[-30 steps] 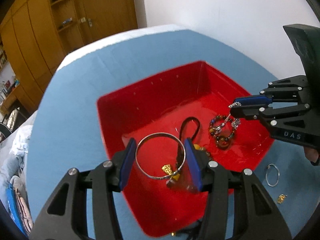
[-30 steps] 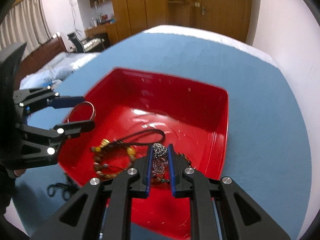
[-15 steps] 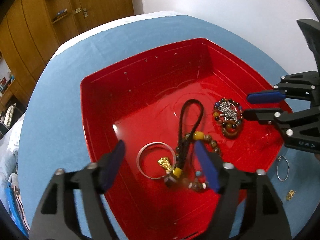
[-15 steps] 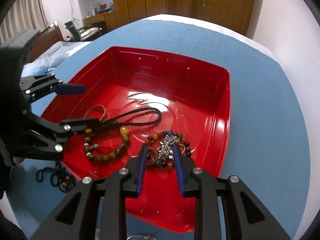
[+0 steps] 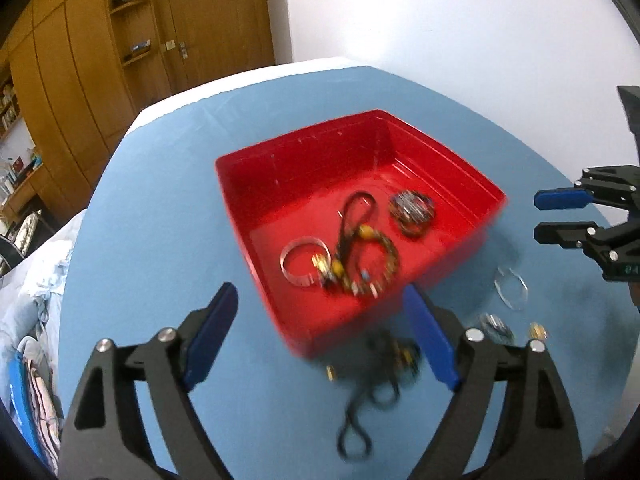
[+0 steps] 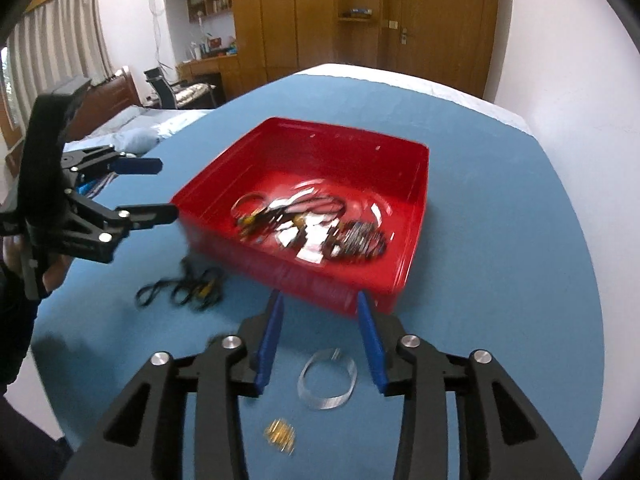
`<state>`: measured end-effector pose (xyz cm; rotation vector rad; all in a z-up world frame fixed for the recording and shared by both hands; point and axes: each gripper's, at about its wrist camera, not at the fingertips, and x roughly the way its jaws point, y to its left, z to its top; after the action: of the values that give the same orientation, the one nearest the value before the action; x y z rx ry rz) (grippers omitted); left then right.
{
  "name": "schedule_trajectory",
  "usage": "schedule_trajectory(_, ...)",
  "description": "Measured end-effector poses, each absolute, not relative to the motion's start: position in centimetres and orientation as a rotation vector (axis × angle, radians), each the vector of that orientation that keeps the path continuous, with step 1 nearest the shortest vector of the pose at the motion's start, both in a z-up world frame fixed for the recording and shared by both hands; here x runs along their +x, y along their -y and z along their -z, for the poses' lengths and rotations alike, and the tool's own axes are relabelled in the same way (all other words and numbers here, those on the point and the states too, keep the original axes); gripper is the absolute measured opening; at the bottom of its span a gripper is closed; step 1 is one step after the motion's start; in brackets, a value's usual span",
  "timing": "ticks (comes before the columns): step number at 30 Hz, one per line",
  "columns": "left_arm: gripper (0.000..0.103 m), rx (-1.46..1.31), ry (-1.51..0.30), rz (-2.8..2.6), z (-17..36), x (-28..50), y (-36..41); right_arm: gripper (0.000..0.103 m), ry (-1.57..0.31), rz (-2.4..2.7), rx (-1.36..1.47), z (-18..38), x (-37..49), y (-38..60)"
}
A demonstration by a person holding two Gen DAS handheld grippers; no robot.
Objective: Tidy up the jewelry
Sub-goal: 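Move left gripper toward black bead necklace while right gripper approaches gold pendant, then close left gripper on the bead necklace while right gripper closes on gold pendant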
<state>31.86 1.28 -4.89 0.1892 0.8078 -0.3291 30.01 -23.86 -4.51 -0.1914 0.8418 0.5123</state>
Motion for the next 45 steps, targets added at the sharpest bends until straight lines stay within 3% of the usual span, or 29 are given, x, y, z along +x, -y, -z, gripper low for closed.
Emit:
schedule_trajectory(7, 0.087, 0.235, -0.891, 0.36, 9.7, 26.9, -0.3, 0.042, -0.925, -0.509, -0.163, 9.4, 23.9, 24.7)
schedule_trajectory(14, 0.09, 0.209, -0.985, 0.368, 13.7, 28.2, -0.1, 0.042, -0.984, -0.481, -0.134, 12.5, 22.4, 25.7)
schedule_trajectory(31, 0.091, 0.179, -0.973, 0.349, 14.1, 31.8, 1.6, 0.043, -0.972, -0.486, -0.176, 13.5, 24.5, 24.4)
schedule_trajectory(33, 0.087, 0.176, -0.965, 0.349, 14.0, 31.8, 1.7, 0.043, -0.97, -0.488, -0.175, 13.5, 24.5, 24.4)
schedule_trajectory(36, 0.073, 0.174, -0.954, 0.355, 13.8, 31.5, 1.6, 0.038, -0.969, -0.488, -0.176, 13.5, 24.3, 24.5)
schedule_trajectory(39, 0.051, 0.167, -0.946, 0.371, 13.5, 31.3, 1.5, 0.024, -0.975, -0.496, -0.17, 13.4, 24.3, 24.4)
schedule_trajectory(41, 0.026, 0.154, -0.946, 0.385, 13.3, 31.2, 1.5, 0.022, -0.978, -0.497, -0.165, 13.4, 24.4, 24.3)
schedule_trajectory(42, 0.02, 0.147, -0.948, 0.388, 13.2, 31.0, 1.3, 0.022, -0.978, -0.496, -0.166, 13.4, 24.3, 24.3)
schedule_trajectory(45, 0.017, 0.121, -0.955, 0.391, 13.1, 30.7, 0.6, 0.022, -0.981, -0.496, -0.16, 13.3, 24.3, 24.4)
